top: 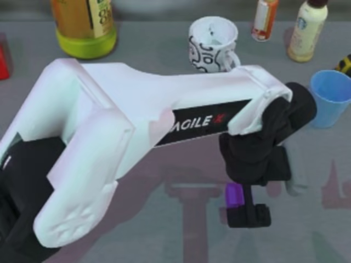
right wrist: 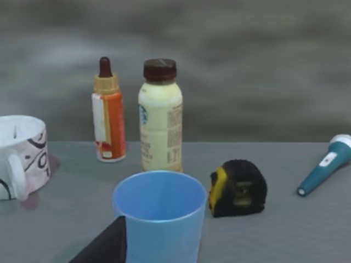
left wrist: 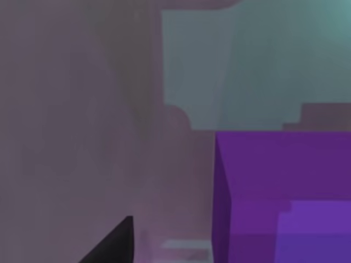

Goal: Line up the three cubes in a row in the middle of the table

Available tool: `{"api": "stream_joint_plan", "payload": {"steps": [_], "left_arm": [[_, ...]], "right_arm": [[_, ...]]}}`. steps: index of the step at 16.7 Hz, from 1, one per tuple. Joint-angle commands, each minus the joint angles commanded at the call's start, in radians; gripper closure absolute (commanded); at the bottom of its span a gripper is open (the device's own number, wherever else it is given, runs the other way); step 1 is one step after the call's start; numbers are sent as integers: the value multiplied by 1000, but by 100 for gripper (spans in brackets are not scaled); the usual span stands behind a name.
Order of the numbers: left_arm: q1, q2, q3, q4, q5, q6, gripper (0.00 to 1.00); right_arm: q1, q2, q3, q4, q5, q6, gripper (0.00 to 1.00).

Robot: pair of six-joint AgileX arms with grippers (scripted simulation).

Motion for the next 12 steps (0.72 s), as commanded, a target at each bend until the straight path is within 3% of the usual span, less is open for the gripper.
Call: {"api": "stream_joint_plan", "payload": {"steps": [8, 12], "left_arm": [[17, -41, 173, -221, -1, 0, 0], [20, -50, 194, -244, -1, -1, 0]], "right_arm": [[0, 0, 0, 0, 0, 0, 0], [0, 0, 0, 0, 0, 0, 0]]}}
